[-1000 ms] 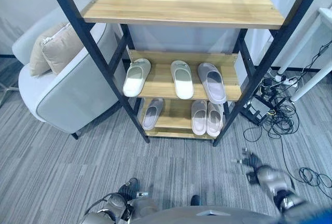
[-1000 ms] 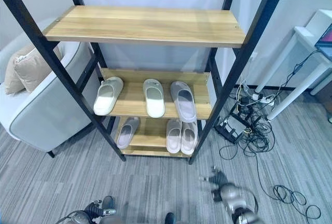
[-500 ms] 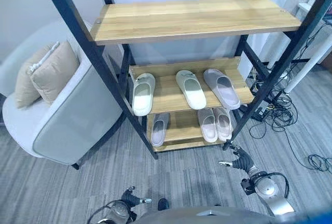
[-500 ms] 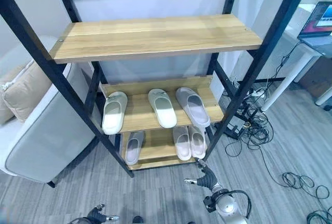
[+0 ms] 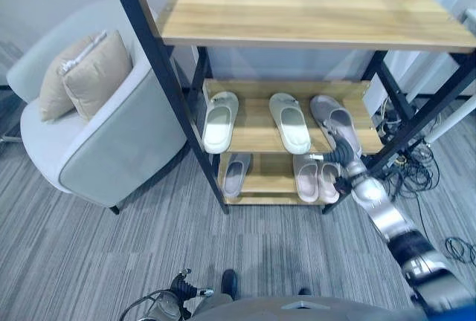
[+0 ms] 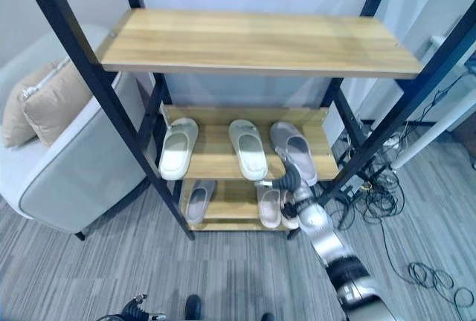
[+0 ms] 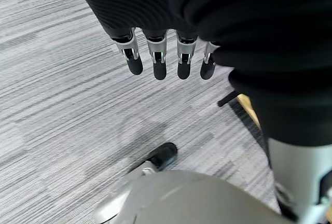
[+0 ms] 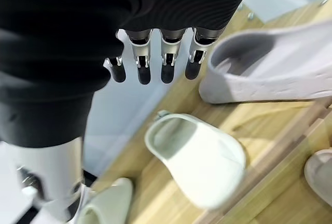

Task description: Arrange the slippers neatly on the shoe rack.

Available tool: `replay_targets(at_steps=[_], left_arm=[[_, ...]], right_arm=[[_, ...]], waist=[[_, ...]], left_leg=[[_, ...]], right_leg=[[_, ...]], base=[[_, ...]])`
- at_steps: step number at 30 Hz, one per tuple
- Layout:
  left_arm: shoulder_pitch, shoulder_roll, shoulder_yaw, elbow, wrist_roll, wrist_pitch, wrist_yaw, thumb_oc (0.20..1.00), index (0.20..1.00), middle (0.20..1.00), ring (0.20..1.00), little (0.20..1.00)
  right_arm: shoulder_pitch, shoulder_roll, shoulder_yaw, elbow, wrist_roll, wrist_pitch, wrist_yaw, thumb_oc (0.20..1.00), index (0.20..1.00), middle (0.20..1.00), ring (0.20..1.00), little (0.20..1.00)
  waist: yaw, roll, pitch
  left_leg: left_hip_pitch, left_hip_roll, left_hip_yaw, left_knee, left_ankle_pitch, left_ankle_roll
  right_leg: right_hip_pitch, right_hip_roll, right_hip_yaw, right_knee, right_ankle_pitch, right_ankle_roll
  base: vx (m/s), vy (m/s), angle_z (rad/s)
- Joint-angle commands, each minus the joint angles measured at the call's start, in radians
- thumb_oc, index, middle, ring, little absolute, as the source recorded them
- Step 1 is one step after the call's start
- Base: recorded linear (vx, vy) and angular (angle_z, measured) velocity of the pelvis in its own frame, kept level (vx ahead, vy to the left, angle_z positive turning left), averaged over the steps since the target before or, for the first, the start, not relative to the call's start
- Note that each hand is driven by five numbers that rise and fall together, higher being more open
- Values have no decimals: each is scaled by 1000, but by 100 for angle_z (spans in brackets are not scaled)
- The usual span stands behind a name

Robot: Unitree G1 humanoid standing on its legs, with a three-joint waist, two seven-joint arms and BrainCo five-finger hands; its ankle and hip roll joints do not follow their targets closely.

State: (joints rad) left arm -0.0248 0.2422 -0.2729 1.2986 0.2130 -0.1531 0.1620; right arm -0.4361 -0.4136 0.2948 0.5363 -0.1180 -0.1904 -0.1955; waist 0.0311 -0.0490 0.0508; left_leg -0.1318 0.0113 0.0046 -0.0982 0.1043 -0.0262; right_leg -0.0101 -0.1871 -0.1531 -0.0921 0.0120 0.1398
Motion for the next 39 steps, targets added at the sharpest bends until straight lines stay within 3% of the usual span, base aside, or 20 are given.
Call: replay_targets(at_steps=[1, 11, 21, 39], left_arm=[[-33, -6, -16, 65, -28, -14, 43, 1000, 1000, 1000, 1000, 1000], [-61, -8, -35, 52, -75, -25, 104, 1000, 1000, 1000, 1000, 1000], [-69, -15, -64, 45, -92, -22, 117, 1000, 1000, 1000, 1000, 1000], [-80, -41, -96, 51, -77, -10, 141, 1000, 1000, 1000, 1000, 1000]], right_arm=[[43, -13, -12, -65, 62, -32, -61, 1000, 1000, 1000, 1000, 1000], [-55, 46, -47, 95, 103, -11, -192, 1000, 1000, 1000, 1000, 1000], [-117, 110, 17, 118, 243, -25, -142, 1000, 1000, 1000, 1000, 1000], [-133, 171, 65, 95, 272, -28, -141, 1000, 1000, 1000, 1000, 1000]], waist=[[24, 9, 4], [50, 25, 18], [70, 29, 34], [105, 29, 34]], left_leg=[[9, 37, 37, 11, -76, -39], [-80, 23, 10, 11, -52, -46], [-98, 17, -4, 11, -45, -50], [-100, 8, -38, 11, -50, -52]], right_leg=[[-30, -51, 18, 5, 45, 62], [-101, -63, 9, 5, 62, 61], [-110, -69, -3, 5, 62, 61], [-90, -78, -45, 5, 48, 64]], base=[[-12, 12, 16], [5, 14, 6], [14, 7, 3], [16, 13, 6]])
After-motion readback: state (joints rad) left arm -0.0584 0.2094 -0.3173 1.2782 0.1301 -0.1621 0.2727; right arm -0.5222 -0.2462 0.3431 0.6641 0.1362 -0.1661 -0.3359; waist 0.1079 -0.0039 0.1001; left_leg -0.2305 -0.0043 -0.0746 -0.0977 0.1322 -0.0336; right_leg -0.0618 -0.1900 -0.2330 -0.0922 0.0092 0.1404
